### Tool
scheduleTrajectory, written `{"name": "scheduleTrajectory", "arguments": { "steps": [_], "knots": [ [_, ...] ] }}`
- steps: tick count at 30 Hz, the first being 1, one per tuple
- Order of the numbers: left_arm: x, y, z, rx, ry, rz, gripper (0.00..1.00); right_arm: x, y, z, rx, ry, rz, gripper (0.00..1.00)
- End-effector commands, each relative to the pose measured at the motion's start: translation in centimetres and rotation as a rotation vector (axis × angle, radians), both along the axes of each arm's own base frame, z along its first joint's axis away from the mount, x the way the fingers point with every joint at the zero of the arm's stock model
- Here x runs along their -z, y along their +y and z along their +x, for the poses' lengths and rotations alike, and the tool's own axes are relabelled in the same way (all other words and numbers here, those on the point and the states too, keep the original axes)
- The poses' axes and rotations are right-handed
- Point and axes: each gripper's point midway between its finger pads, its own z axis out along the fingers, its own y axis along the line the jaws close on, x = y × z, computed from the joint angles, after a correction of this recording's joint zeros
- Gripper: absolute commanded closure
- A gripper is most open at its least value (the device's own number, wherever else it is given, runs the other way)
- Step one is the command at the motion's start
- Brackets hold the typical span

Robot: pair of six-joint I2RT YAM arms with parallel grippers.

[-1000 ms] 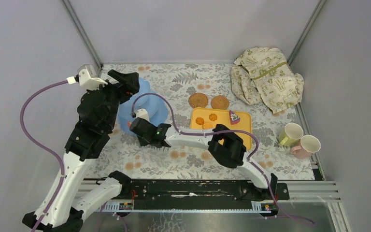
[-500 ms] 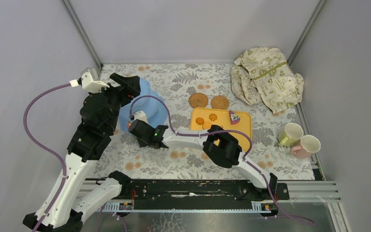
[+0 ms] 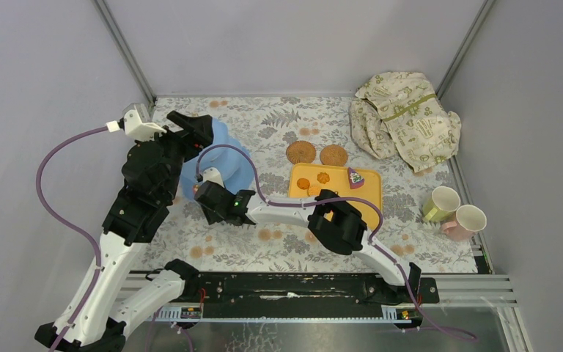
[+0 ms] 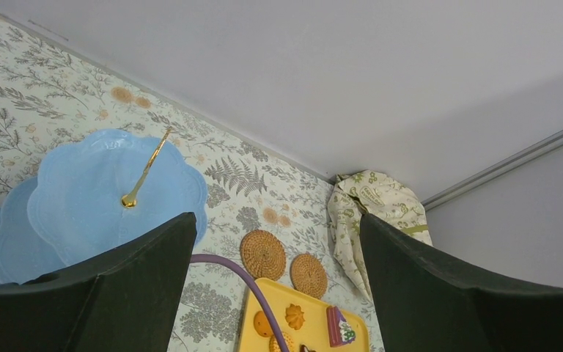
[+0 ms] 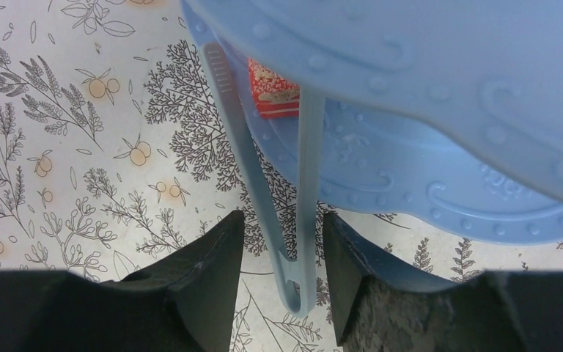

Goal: Serve the afternoon tea
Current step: Place the desert on the desert table.

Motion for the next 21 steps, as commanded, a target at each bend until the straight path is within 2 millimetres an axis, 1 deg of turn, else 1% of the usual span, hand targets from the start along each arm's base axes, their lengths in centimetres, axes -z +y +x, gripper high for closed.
{"name": "scheduleTrajectory", "arguments": {
  "steps": [1,3,6,10,11,16,21],
  "knots": [
    [-1.6,0.2,0.1,-0.006,-0.064,-0.019,0.11,-2.9,0.7,1.0,0.015,-0.047,0.070,0.49],
    [-1.6,0.2,0.1,-0.006,-0.063,-0.020,0.11,-2.9,0.6,1.0,0.014,-0.047,0.068,0.49],
    [-1.5,0.2,0.2,-0.005,-0.061,-0.019,0.11,-2.0,0.4,0.7,0.006,-0.034,0.042,0.47],
    [-1.4,0.3,0.1,-0.008,-0.059,-0.023,0.11,-1.4,-0.1,0.6,-0.002,-0.042,0.036,0.35],
    [-1.3,0.3,0.1,-0.009,-0.058,-0.024,0.11,-1.3,-0.3,0.6,-0.006,-0.049,0.029,0.34],
    [-1.1,0.2,0.2,-0.006,-0.051,-0.023,0.11,-0.5,-1.1,0.9,-0.010,-0.108,-0.034,0.33],
    [-0.8,0.3,0.1,-0.011,-0.051,-0.025,0.11,0.4,-1.8,1.1,-0.004,-0.186,-0.095,0.36]
  ]
}}
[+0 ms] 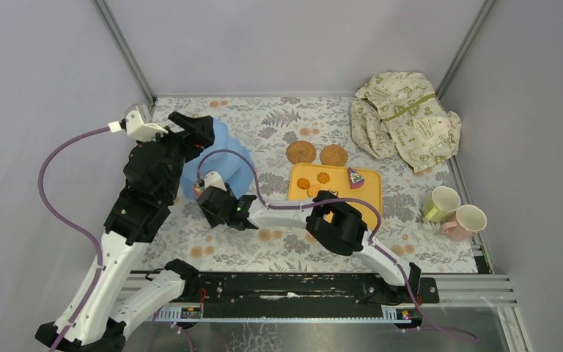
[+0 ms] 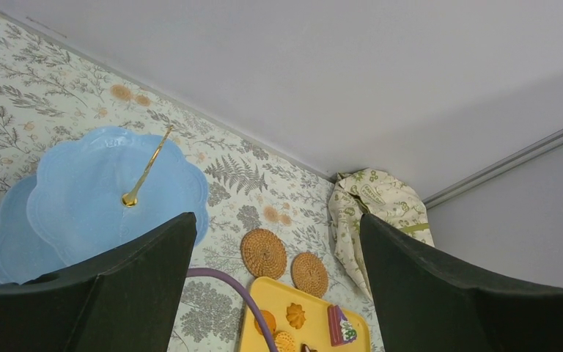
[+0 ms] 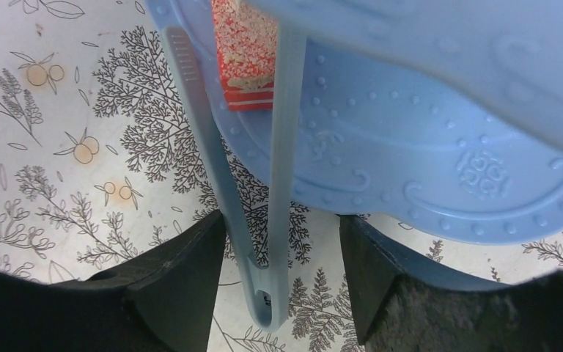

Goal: Serve the afternoon tea
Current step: Place the desert on the desert table.

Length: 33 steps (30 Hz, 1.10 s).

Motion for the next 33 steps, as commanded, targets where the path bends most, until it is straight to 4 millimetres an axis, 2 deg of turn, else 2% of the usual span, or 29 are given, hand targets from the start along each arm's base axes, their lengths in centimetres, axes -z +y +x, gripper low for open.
{"name": "scheduleTrajectory", "arguments": {
  "steps": [1,8,13,16,21,33],
  "knots": [
    [-1.1,0.5,0.0,-0.017,-0.051,-0.024,0.11,-1.0,-0.8,0.3,0.003,-0.124,-0.064,0.37],
    [-1.0,0.6,-0.1,-0.021,-0.055,-0.029,0.11,0.4,-1.6,0.0,0.005,-0.246,-0.173,0.45],
    [-1.1,0.6,-0.2,-0.021,-0.056,-0.033,0.11,0.3,-2.4,0.4,0.026,-0.294,-0.197,0.54],
    [-1.2,0.6,-0.2,-0.023,-0.058,-0.035,0.11,0.4,-2.5,0.3,0.017,-0.301,-0.195,0.63],
    [-1.1,0.8,-0.3,-0.030,-0.056,-0.038,0.11,-0.2,-2.5,-0.1,0.003,-0.308,-0.156,0.71],
    [-1.0,0.7,-0.2,-0.028,-0.052,-0.047,0.11,-2.4,-2.7,-0.9,-0.012,-0.293,-0.073,0.71]
  ]
}}
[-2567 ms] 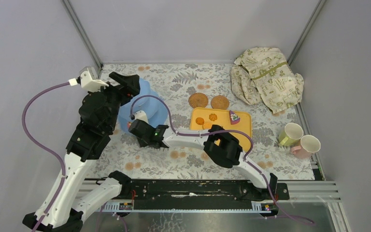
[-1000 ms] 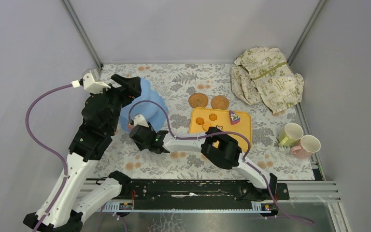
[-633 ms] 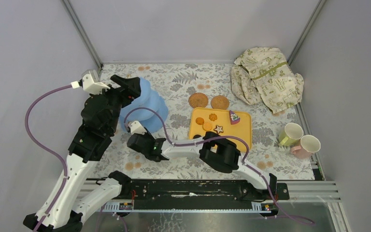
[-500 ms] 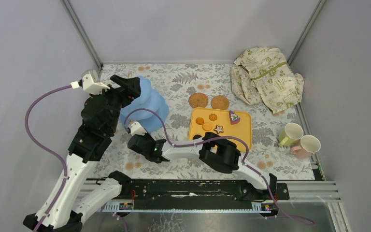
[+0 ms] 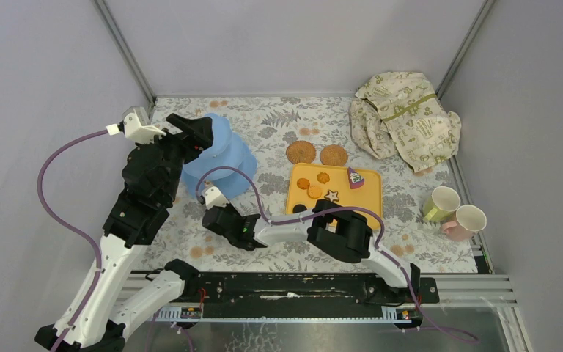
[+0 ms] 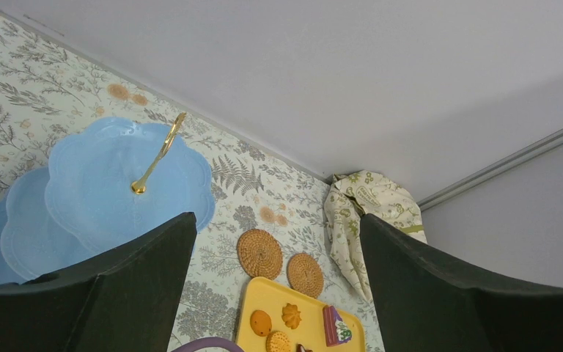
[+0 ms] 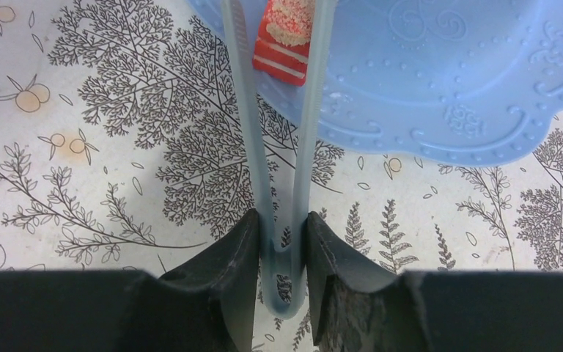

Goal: Serve the afternoon tea
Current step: Place the desert on the desert table.

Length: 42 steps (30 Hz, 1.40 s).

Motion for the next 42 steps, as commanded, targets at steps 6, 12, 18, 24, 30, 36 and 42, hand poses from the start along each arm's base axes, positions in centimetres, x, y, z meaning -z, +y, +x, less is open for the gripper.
{"name": "scheduleTrajectory", "arguments": {
  "steps": [6,12,18,24,30,36,42],
  "knots": [
    [-1.2,0.5,0.1,-0.024,-0.047,-0.036,0.11,-3.3,-0.6,-0.5,-0.008,0.009,0.041,0.71],
    [-1.3,0.5,0.1,-0.026,-0.045,-0.035,0.11,-4.1,-0.8,-0.5,-0.002,0.001,0.064,0.71],
    [-1.1,0.7,0.3,-0.037,-0.038,-0.029,0.11,-4.4,-1.2,-0.4,0.010,-0.011,0.075,0.71],
    [-1.0,0.9,0.4,-0.052,-0.036,-0.022,0.11,-5.2,-1.5,-0.3,0.016,-0.020,0.091,0.72],
    [-0.8,1.0,0.6,-0.059,-0.032,-0.020,0.10,-5.7,-1.9,-0.7,0.008,-0.009,0.099,0.73],
    [-0.9,1.0,0.7,-0.066,-0.030,-0.019,0.10,-6.1,-2.5,-1.4,-0.003,0.024,0.104,0.76],
    [-1.0,1.0,0.8,-0.068,-0.027,-0.019,0.10,-6.8,-3.9,-2.2,0.005,0.053,0.111,0.80]
  ]
}}
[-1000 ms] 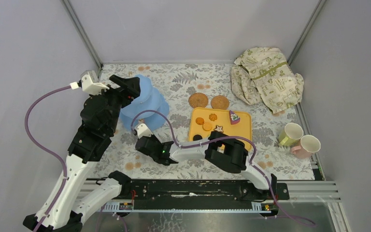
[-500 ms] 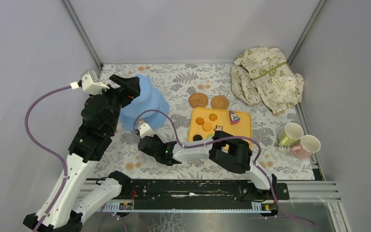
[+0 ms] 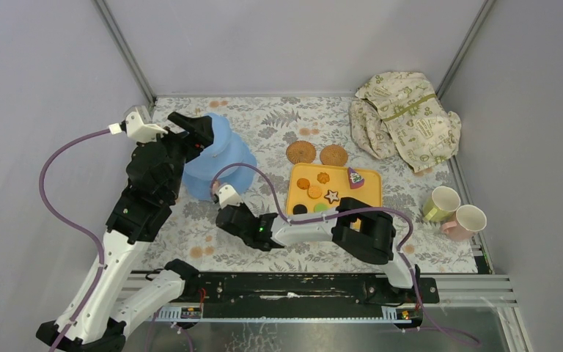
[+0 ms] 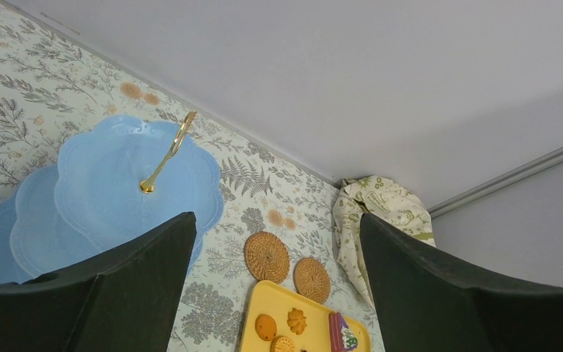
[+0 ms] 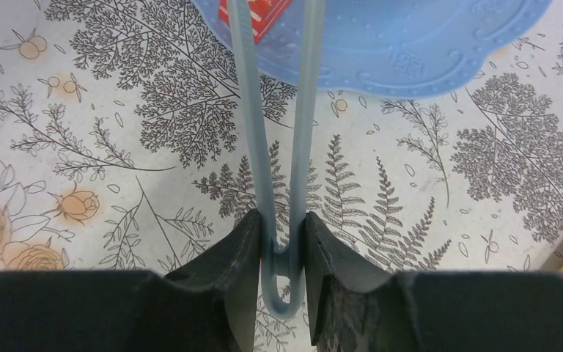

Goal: Serve the afternoon tea
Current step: Place the desert on the desert table, then move the desert table to the center of the board.

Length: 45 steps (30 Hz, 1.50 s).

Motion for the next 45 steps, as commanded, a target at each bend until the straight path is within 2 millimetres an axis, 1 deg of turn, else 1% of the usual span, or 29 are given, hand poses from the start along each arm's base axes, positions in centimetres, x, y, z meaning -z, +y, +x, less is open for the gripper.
{"name": "scheduleTrajectory", "arguments": {
  "steps": [1,3,7,11,14,16,17,22,25,30,37,39,42,44,45],
  "knots": [
    [-1.6,0.8,0.1,-0.035,-0.045,-0.015,0.10,-4.4,-0.1,-0.7,0.009,0.014,0.096,0.81],
    [-1.5,0.7,0.2,-0.036,-0.038,-0.008,0.10,-4.7,-0.8,-1.1,0.012,0.033,0.090,0.81],
    [-0.6,0.5,0.7,-0.033,-0.010,0.000,0.10,-6.3,-2.7,-1.8,0.039,0.065,0.110,0.80],
    [0.5,0.1,1.1,-0.026,0.014,0.007,0.10,-7.4,-5.3,-2.3,0.097,0.092,0.093,0.79],
    [1.0,0.1,1.2,-0.026,0.024,0.014,0.10,-8.2,-7.6,-2.5,0.145,0.094,0.091,0.80],
    [1.4,0.2,1.2,-0.027,0.034,0.024,0.10,-8.4,-9.5,-2.5,0.180,0.097,0.093,0.80],
    [1.7,0.2,1.1,-0.030,0.042,0.028,0.10,-9.0,-10.3,-2.5,0.195,0.100,0.112,0.80],
    [3.9,-0.4,1.1,-0.008,0.112,0.017,0.09,-9.8,-14.4,-2.2,0.272,0.117,0.158,0.80],
    [5.2,-0.3,0.7,-0.019,0.157,-0.017,0.09,-10.0,-16.5,-1.9,0.311,0.124,0.171,0.80],
    [6.5,0.4,-0.1,-0.066,0.211,-0.109,0.08,-10.7,-19.2,-1.9,0.356,0.122,0.185,0.80],
    [8.5,1.8,-0.2,-0.144,0.263,-0.277,0.11,-10.7,-23.0,-2.1,0.415,0.131,0.197,0.79],
    [9.4,2.3,0.0,-0.157,0.279,-0.326,0.12,-10.5,-24.1,-2.2,0.430,0.130,0.199,0.79],
    [10.0,3.0,1.0,-0.156,0.289,-0.363,0.12,-10.4,-25.3,-2.2,0.445,0.128,0.213,0.79],
    [10.2,3.8,1.8,-0.162,0.291,-0.369,0.13,-10.2,-25.9,-2.2,0.452,0.127,0.217,0.79],
    [9.9,3.9,2.3,-0.150,0.276,-0.365,0.14,-10.2,-26.1,-2.2,0.455,0.128,0.218,0.79]
  ]
}}
